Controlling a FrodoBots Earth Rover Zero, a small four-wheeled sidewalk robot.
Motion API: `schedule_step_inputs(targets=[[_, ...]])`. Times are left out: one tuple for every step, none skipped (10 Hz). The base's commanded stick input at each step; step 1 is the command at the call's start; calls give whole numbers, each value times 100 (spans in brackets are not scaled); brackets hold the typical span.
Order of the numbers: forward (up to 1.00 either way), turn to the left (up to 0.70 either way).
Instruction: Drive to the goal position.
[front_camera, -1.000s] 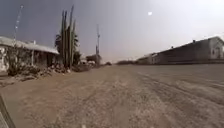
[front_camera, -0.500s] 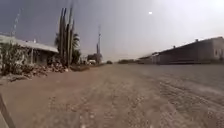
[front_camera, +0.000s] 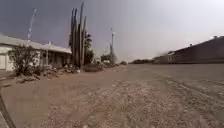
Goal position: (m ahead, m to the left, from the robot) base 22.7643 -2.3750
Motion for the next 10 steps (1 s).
schedule_step_inputs(targets=[[100, 0], [100, 0], [100, 0], [100, 0], [100, 0], [100, 0], [100, 0], [100, 0], [100, 0], [100, -27]])
